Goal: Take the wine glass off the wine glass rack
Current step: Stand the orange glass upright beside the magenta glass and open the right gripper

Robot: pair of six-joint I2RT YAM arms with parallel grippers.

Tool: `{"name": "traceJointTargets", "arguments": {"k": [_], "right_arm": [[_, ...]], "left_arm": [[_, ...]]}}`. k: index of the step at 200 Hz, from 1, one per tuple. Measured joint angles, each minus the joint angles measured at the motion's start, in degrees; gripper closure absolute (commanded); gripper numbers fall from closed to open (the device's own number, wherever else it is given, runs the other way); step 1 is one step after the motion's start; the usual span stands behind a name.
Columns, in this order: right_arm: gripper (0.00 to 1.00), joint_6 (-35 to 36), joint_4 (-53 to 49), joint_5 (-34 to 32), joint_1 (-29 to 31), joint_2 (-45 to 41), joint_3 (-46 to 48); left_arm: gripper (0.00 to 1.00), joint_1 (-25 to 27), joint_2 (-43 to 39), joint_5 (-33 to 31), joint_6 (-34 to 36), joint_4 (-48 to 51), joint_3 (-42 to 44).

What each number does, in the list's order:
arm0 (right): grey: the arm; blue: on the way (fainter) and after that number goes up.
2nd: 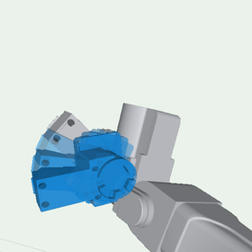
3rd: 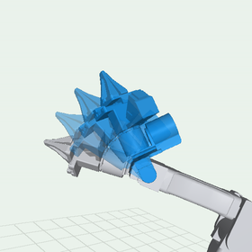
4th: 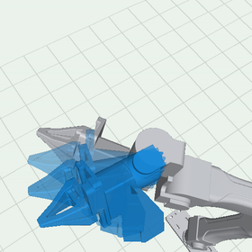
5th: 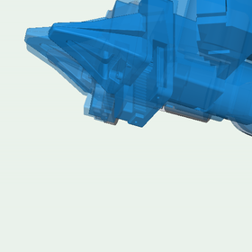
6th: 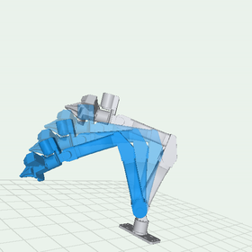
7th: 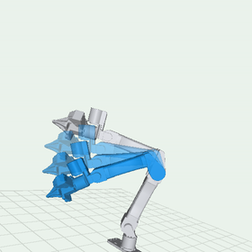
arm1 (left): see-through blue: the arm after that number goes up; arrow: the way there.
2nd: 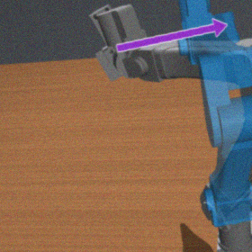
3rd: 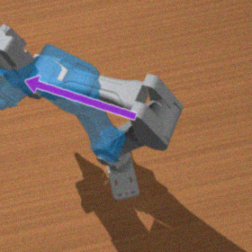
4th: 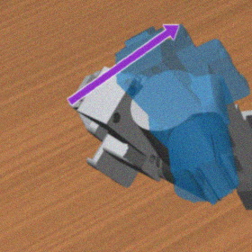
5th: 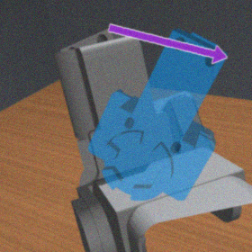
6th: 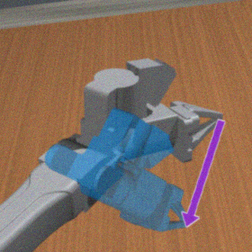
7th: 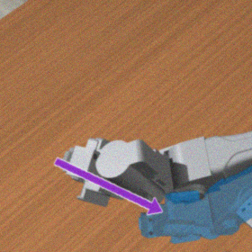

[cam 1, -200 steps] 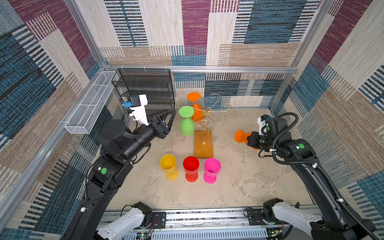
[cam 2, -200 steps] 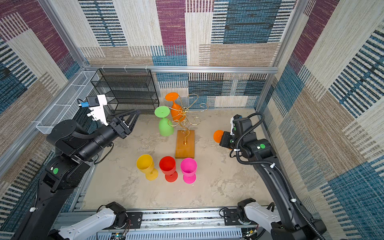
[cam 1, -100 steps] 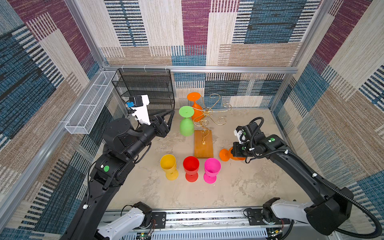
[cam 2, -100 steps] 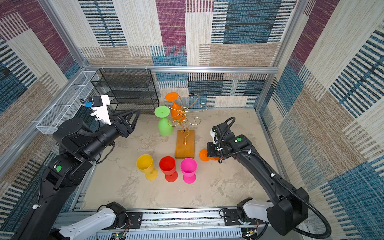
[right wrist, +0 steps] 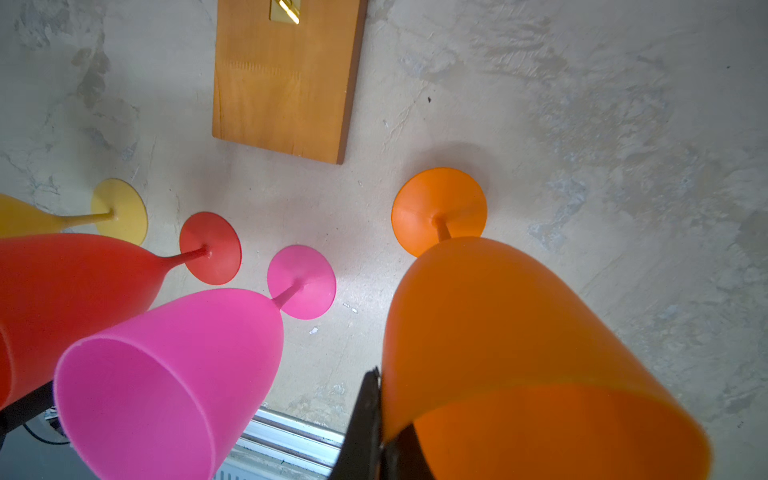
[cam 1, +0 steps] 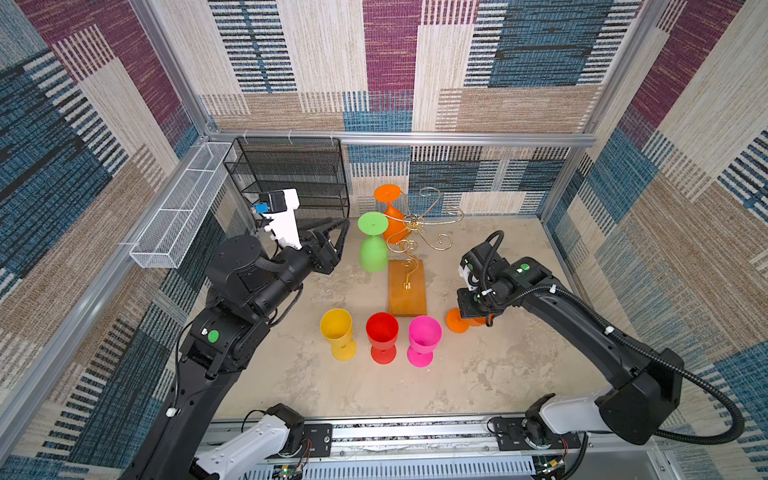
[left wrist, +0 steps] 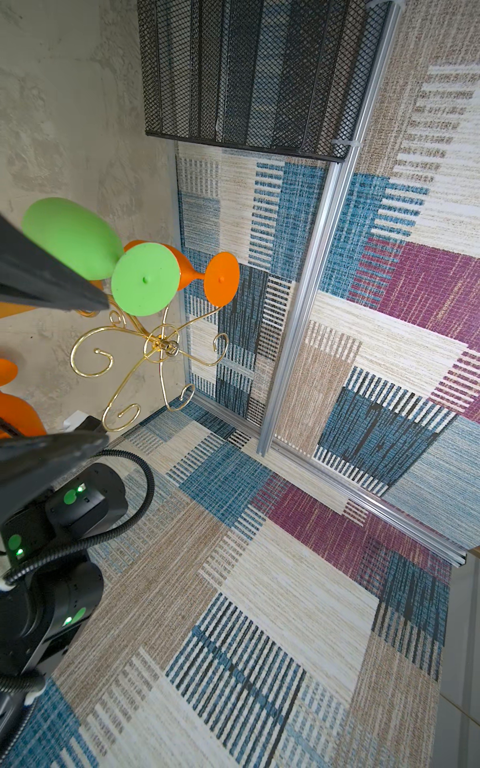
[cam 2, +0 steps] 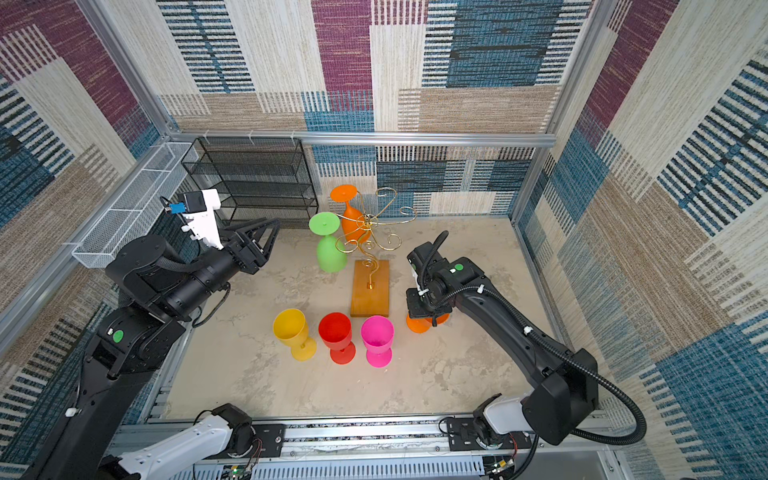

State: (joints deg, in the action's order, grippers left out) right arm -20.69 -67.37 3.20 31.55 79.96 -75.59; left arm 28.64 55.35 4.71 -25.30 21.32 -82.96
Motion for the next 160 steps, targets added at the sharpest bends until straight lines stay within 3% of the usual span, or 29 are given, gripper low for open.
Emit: {"name": "traceJointTargets", "arguments": {"k": [48, 113, 160], "right_arm": [[1.0, 0.6, -2.3, -1.3, 1.4, 2.7, -0.5], [0.87, 1.3, -2.8, -0.7, 3.3, 5.2, -2.9], [0.7, 2.0, -2.8, -0.2, 4.5, 6.7, -3.5]], "left_arm": [[0.5, 0.0, -0.3, 0.0, 0.0, 0.0, 0.9], [0.5, 0.0, -0.3, 0.0, 0.2, 0.0, 1.4], [0.5, 0.0, -0.3, 0.0, 0.2, 0.0, 1.5]]}}
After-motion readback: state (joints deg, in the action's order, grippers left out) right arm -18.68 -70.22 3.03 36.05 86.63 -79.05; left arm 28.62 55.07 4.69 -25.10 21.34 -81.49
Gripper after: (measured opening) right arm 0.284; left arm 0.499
